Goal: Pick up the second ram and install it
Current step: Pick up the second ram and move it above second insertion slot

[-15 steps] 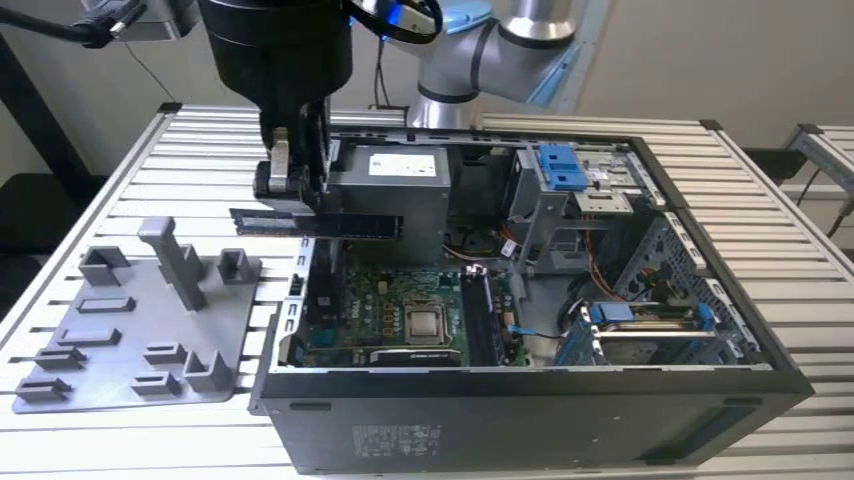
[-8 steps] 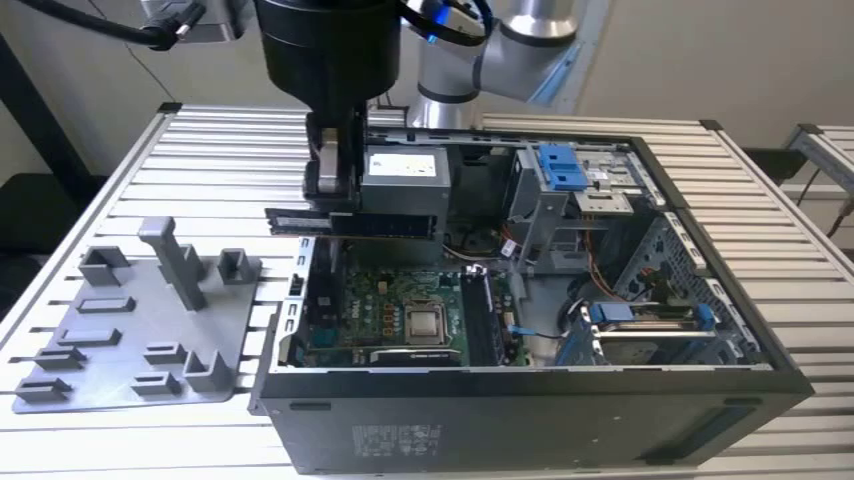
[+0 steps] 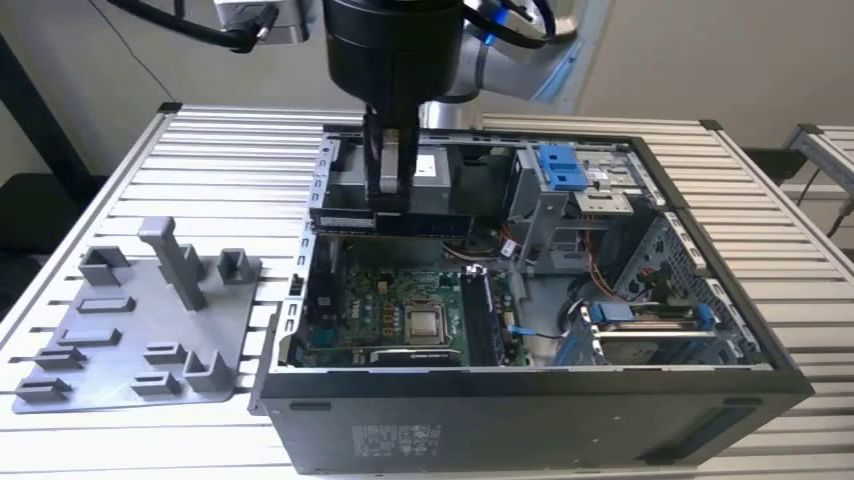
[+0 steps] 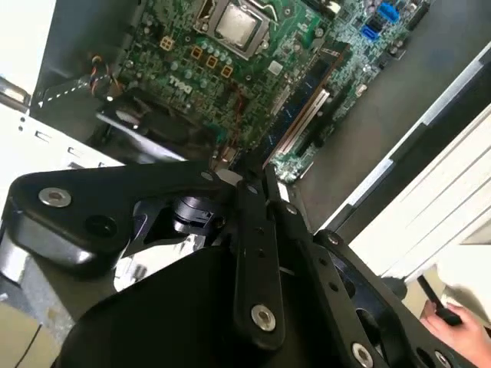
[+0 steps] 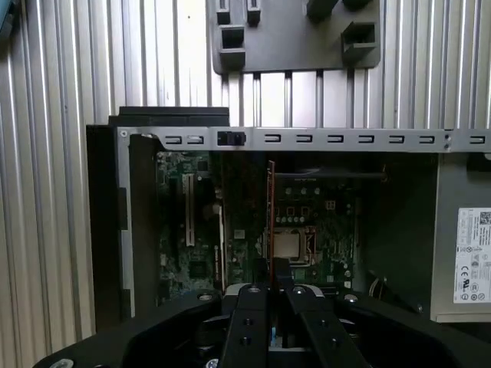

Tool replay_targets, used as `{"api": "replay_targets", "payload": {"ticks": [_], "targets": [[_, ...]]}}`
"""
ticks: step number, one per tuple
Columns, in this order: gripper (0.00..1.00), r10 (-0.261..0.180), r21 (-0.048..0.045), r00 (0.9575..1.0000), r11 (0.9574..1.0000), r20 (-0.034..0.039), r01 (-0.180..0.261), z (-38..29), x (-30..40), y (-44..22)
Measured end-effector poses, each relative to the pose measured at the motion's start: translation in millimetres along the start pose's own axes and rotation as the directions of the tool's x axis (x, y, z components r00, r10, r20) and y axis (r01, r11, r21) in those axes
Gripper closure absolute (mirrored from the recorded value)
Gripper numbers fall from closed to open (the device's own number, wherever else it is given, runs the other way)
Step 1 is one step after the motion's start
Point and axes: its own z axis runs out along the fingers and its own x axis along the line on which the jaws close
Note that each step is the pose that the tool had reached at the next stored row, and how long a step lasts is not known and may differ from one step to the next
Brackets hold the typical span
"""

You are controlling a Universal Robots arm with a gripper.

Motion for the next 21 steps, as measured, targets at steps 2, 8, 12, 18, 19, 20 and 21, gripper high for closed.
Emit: {"api": "replay_targets", "payload": {"ticks": [2,8,12,18,19,20,21], "targets": [[0.86,0.000,-0.0007,1.0000,1.0000,0.0001,0.000,-0.1,-0.3,-8.4],[0.86,0.000,-0.0031,1.0000,1.0000,0.0003,0.000,-0.5,-0.9,-33.5],[0.86,0.000,-0.0044,1.0000,1.0000,0.0003,0.000,-0.7,-1.4,-49.3],[0.86,0.000,-0.0053,1.0000,1.0000,0.0003,0.000,-1.0,-1.9,-68.0],[0.86,0.000,-0.0054,1.0000,1.0000,0.0003,0.000,-1.1,-2.0,-70.8],[0.86,0.000,-0.0055,1.0000,1.0000,0.0003,0.000,-1.1,-2.1,-73.7],[0.86,0.000,-0.0056,1.0000,1.0000,0.0003,0.000,-1.2,-2.2,-76.8]]}}
